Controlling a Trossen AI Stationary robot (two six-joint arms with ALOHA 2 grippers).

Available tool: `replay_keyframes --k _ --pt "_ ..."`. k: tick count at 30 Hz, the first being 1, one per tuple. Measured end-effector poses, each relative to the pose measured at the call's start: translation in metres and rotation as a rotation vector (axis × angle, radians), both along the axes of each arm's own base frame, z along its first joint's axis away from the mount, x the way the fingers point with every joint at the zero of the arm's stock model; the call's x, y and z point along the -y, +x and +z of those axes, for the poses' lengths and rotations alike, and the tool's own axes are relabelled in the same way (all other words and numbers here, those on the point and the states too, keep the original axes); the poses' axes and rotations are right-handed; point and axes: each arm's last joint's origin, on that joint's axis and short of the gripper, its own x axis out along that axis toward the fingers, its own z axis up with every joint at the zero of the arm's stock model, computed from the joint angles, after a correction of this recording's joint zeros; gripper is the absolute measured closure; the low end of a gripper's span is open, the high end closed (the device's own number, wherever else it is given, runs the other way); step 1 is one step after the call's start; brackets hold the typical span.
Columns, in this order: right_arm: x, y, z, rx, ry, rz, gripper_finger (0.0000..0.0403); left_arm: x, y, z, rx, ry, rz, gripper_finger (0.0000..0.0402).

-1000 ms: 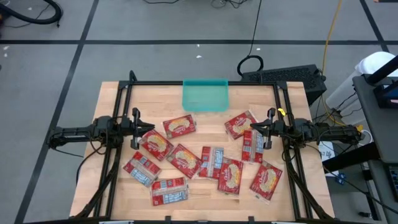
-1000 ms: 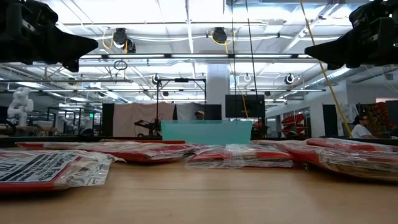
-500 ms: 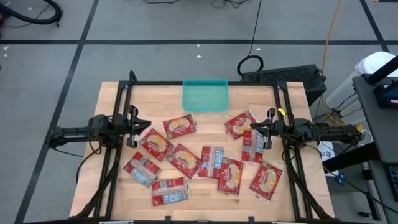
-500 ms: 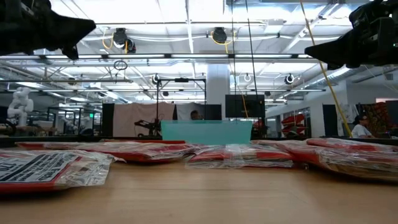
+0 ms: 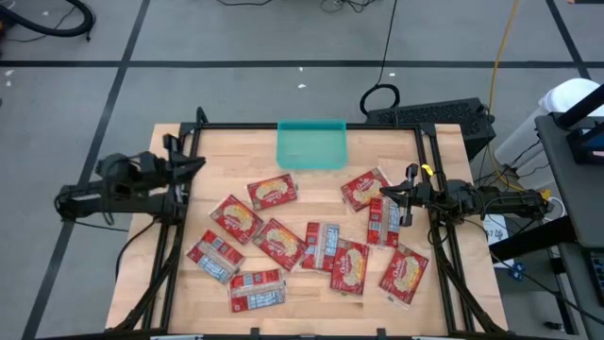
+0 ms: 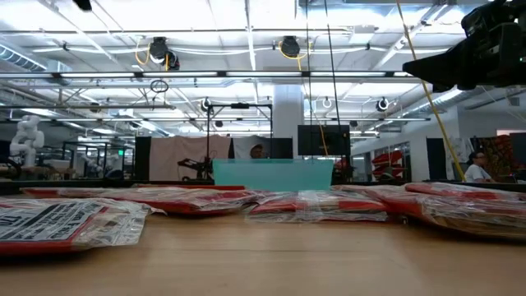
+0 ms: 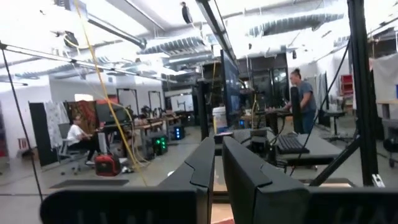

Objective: Sort popcorn bags into baskets
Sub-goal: Put the red popcorn bag into the blue bin

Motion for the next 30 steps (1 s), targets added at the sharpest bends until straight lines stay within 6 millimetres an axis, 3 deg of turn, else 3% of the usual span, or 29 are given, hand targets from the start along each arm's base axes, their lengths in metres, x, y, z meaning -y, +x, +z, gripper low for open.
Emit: replay_keyframes --k 6,12,23,30 --pt "0.0 0.0 0.0 0.006 0.035 0.002 0.0397 0.0 0.001 0.038 -0.151 -0.066 -0.029 0.0364" --pt "0.0 0.0 0.0 0.022 0.131 0.01 0.0397 -0.001 0.022 0.04 -0.419 -0.073 -0.002 0.0364" --pt "0.0 0.0 0.0 0.031 0.189 0.014 0.0397 -0.006 0.094 -0.022 -1.032 -0.143 0.107 0.0359" --pt "0.0 0.0 0.0 0.04 0.256 0.021 0.0397 0.004 0.141 -0.066 -1.29 -0.159 0.092 0.0309"
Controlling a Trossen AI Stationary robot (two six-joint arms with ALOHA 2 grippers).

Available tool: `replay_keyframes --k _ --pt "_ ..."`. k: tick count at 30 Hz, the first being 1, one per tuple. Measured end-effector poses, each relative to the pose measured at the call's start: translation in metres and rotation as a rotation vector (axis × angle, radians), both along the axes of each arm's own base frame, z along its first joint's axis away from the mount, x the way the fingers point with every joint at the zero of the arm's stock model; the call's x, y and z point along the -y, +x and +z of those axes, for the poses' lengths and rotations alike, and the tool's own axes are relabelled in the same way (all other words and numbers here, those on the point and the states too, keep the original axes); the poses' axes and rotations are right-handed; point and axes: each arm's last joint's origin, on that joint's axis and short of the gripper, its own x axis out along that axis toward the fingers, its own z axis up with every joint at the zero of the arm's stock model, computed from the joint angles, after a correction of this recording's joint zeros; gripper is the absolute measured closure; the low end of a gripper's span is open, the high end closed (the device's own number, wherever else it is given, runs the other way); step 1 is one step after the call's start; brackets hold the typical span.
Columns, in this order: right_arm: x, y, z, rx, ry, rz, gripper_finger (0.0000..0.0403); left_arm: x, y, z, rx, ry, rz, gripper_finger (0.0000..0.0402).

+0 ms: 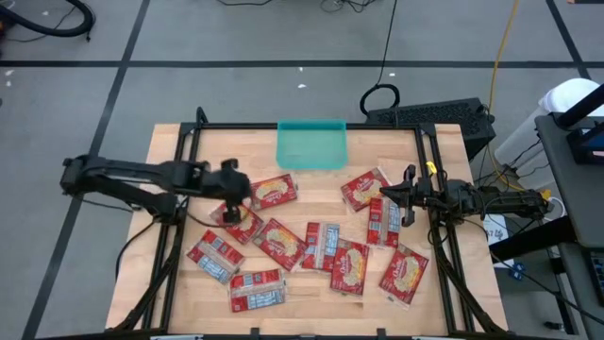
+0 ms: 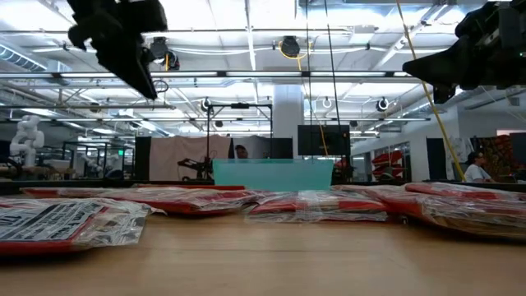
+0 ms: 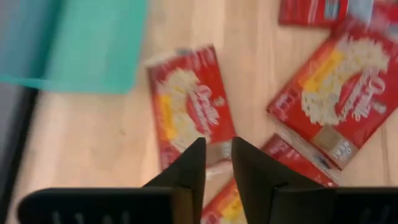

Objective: Sort popcorn bags into baskets
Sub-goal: Put the red popcorn bag into the blue bin

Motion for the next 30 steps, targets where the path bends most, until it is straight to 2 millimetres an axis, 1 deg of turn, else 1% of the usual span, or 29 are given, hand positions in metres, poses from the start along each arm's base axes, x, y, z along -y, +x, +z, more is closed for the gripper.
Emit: replay_keyframes --k 4,8,16,19,22,26,30 --pt "0.0 0.0 -0.001 -0.006 0.0 0.001 0.0397 0.007 0.018 -0.025 -0.107 -0.024 0.051 0.0268" --pt "0.0 0.0 -0.001 -0.008 -0.015 0.0 0.0397 0.012 0.031 -0.047 -0.191 -0.005 0.089 0.0235" --pt "0.0 0.0 -0.001 -0.009 -0.017 0.001 0.0397 0.016 0.049 -0.087 -0.319 0.021 0.128 0.0197" --pt "0.0 0.0 -0.001 -0.009 -0.017 0.001 0.0397 0.016 0.056 -0.1 -0.346 0.029 0.122 0.0195" --pt "0.0 0.0 -0.001 -0.006 0.001 0.003 0.0397 0.017 0.063 -0.111 -0.347 0.034 0.113 0.0202" --pt "0.0 0.0 -0.002 -0.023 0.007 0.003 0.0397 0.017 0.071 -0.122 -0.337 0.043 0.097 0.0214" --pt "0.0 0.001 -0.002 -0.024 0.007 0.0 0.0397 0.017 0.074 -0.131 -0.368 0.054 0.07 0.0237"
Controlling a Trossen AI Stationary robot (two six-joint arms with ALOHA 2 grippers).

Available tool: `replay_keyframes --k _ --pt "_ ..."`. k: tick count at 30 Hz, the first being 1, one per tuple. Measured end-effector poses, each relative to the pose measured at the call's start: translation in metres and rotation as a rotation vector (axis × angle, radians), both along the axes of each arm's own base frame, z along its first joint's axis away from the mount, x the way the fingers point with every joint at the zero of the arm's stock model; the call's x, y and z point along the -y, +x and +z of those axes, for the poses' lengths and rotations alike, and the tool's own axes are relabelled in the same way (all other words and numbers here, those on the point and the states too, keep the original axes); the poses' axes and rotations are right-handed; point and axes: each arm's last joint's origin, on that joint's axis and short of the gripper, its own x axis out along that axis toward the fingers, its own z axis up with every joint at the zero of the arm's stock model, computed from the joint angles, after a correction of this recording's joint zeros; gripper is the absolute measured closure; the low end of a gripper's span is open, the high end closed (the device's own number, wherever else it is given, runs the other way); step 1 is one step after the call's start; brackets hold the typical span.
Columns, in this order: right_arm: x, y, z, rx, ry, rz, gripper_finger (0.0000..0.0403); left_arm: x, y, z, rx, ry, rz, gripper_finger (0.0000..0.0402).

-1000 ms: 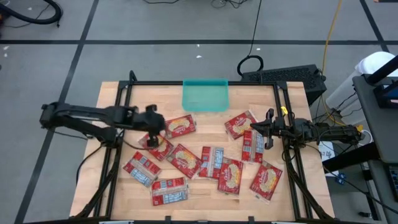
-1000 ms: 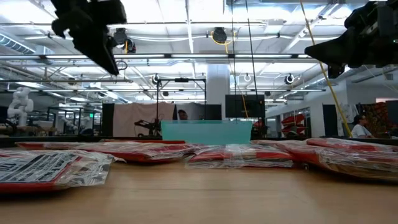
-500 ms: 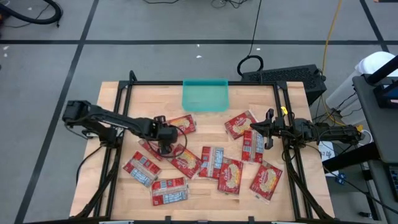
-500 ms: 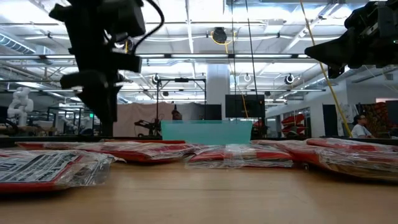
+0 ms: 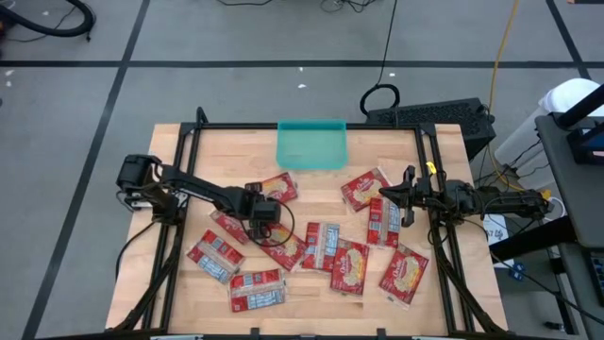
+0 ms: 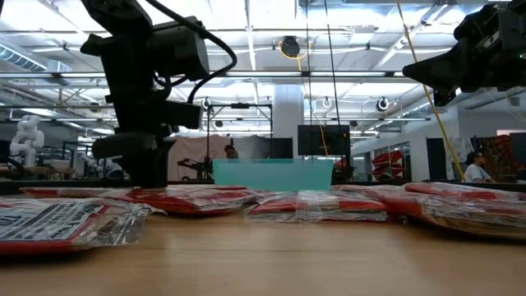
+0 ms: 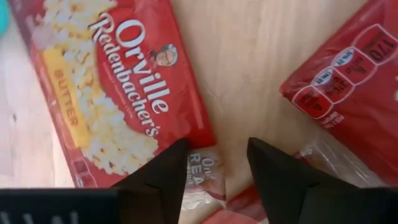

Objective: Sort popcorn bags into baskets
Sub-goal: Put the red popcorn bag into the blue bin

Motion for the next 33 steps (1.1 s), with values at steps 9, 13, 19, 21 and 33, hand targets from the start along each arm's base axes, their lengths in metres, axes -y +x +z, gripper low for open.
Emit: replay_keyframes --k 9,13,19,21,33 --pt "0.002 0.002 -0.001 0.009 0.149 -0.05 0.0397 -0.001 0.001 -0.003 -0.032 0.035 -0.118 0.0378" --pt "0.002 0.004 0.001 0.037 0.187 -0.068 0.0397 -0.001 0.001 -0.001 -0.029 0.079 -0.138 0.0392" --pt "0.002 0.012 0.009 0.103 0.19 -0.06 0.0397 -0.004 -0.005 0.021 0.029 0.129 -0.143 0.0398" --pt "0.001 0.016 0.009 0.098 0.171 -0.055 0.0397 -0.004 -0.006 0.032 0.074 0.134 -0.139 0.0399" --pt "-0.008 0.081 0.019 -0.201 0.079 -0.046 0.0396 -0.004 -0.017 0.092 0.366 0.137 -0.192 0.04"
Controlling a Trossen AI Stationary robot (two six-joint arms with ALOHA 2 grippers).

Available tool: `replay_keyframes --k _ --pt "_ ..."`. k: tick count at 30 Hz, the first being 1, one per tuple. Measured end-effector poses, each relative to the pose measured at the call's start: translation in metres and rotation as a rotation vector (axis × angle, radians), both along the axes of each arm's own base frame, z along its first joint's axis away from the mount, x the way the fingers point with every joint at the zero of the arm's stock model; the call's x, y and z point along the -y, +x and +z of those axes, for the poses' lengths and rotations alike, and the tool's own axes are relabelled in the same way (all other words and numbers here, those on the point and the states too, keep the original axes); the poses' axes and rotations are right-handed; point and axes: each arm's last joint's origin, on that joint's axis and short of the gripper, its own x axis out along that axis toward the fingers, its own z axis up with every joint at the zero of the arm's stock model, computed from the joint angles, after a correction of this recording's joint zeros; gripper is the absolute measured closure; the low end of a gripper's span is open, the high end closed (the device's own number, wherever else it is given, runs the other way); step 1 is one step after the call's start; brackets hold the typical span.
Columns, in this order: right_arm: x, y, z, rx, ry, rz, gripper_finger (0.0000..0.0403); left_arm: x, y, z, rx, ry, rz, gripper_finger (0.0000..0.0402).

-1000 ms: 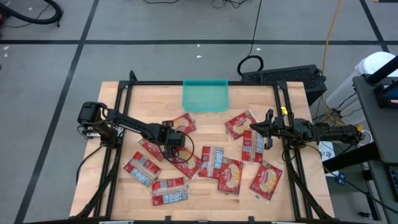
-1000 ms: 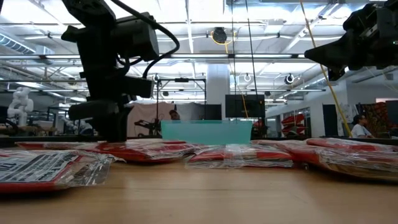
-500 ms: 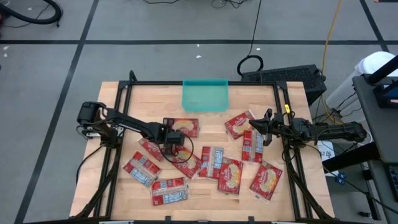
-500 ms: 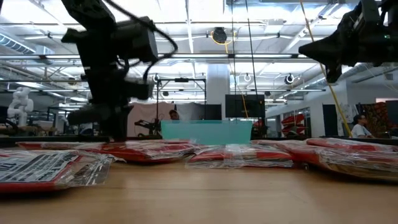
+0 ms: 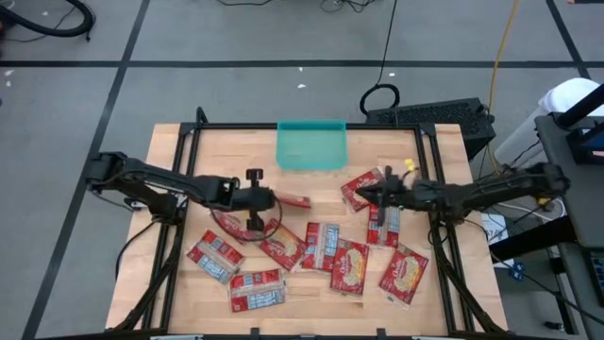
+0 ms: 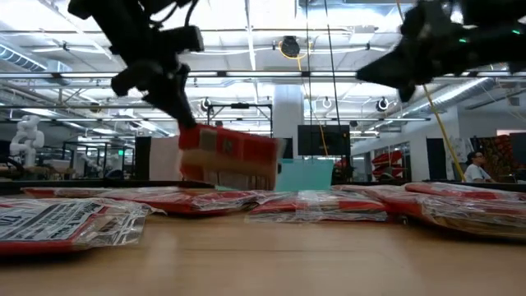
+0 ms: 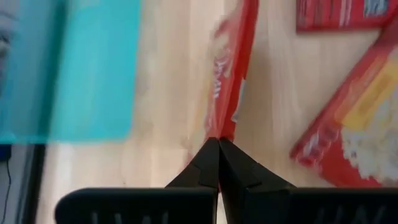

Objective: Sort popcorn bags into baskets
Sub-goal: Put the red popcorn bag into the blue bin

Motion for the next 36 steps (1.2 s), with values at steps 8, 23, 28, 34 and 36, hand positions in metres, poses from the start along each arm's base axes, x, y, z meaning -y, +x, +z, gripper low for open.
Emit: replay_keyframes --k 8,23,28,34,36 --pt "-0.013 0.068 0.011 -0.137 -0.106 0.053 0.0393 0.0 -0.007 0.025 0.095 0.079 -0.105 0.0401" --pt "-0.014 0.118 0.014 -0.142 0.038 0.08 0.0258 0.019 -0.002 0.041 0.138 0.373 -0.595 0.0401" --pt "-0.01 0.119 0.013 -0.142 0.079 0.107 0.0222 0.03 0.002 0.047 0.227 0.402 -0.776 0.0401" --pt "-0.004 0.123 0.01 -0.137 0.161 0.222 0.0179 0.037 0.004 0.051 0.318 0.382 -0.953 0.0401" --pt "-0.001 0.125 0.005 -0.143 0.208 0.263 0.0162 0.038 0.004 0.053 0.348 0.382 -0.989 0.0401"
